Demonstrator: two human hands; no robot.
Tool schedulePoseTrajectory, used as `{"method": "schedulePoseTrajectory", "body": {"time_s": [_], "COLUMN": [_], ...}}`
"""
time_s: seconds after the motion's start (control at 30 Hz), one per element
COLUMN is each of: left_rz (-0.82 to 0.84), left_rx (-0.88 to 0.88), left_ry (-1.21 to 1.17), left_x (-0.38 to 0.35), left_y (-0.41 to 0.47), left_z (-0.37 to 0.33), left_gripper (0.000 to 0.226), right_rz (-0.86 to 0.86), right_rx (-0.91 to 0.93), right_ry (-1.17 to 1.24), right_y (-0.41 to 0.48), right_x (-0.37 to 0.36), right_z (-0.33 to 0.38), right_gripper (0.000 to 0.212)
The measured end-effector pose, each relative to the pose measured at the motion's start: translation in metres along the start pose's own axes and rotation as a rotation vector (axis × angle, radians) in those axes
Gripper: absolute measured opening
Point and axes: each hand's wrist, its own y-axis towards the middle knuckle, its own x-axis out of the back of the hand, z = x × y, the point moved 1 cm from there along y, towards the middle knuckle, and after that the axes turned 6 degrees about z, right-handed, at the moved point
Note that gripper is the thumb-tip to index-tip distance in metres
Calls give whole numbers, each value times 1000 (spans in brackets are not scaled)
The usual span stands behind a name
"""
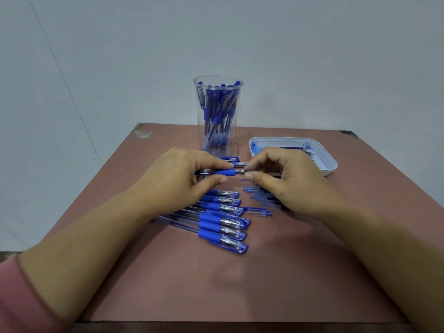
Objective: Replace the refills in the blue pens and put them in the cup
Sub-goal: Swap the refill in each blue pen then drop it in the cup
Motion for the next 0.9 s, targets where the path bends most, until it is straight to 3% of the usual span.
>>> {"method": "schedulePoseTrajectory", "body": {"time_s": [0.1,0.3,0.7,0.9], "left_rz": [-19,-3,-41,-51], "left_rx": [-17,-18,23,34], "left_ry": [19,8,18,37], "left_x": [0,0,4,2], "left_y": [0,-1,1,1], "left_z": [-2,-2,4,8], "left_gripper": [28,28,25,25], "right_rz": [-2,21,-40,345], "right_rx": [-30,-28,70,89], "right_ry": [102,39,-49,-360], "right_y": [-1,0,-2,-7], "right_x": [-1,-3,12,13], "right_z": [1,1,0,-1], "right_gripper": [8,6,19,15]}}
